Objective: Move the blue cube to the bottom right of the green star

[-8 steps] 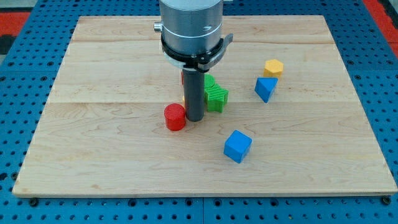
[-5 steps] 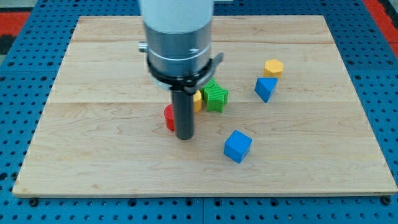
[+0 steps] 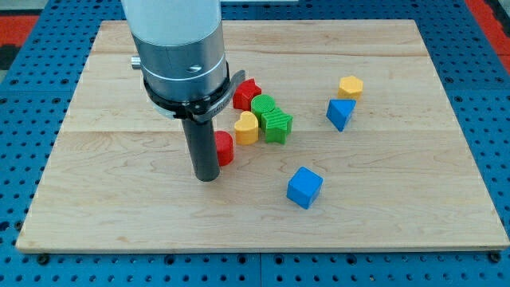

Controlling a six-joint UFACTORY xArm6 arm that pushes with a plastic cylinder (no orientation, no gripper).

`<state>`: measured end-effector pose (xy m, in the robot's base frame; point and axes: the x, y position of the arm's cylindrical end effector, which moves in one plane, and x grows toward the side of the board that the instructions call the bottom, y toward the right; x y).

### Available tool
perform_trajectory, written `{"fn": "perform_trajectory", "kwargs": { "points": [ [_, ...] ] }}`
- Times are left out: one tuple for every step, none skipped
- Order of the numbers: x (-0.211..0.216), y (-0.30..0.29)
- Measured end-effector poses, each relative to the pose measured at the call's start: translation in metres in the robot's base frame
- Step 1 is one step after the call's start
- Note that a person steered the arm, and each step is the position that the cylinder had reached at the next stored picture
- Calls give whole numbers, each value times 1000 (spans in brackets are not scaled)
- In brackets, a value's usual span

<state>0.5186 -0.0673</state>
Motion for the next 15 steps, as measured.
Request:
{"fn": "perform_trajectory", "kwargs": {
  "points": [
    [-6,0],
    [-10,0],
    [-13,0],
    [-15,0],
    [6,7],
    [52,23],
    [67,60],
    [64,115],
    [63,150],
    [57,151],
    [48,151],
    [66,174],
    [73,174],
    [70,159],
    [68,132]
  ]
}}
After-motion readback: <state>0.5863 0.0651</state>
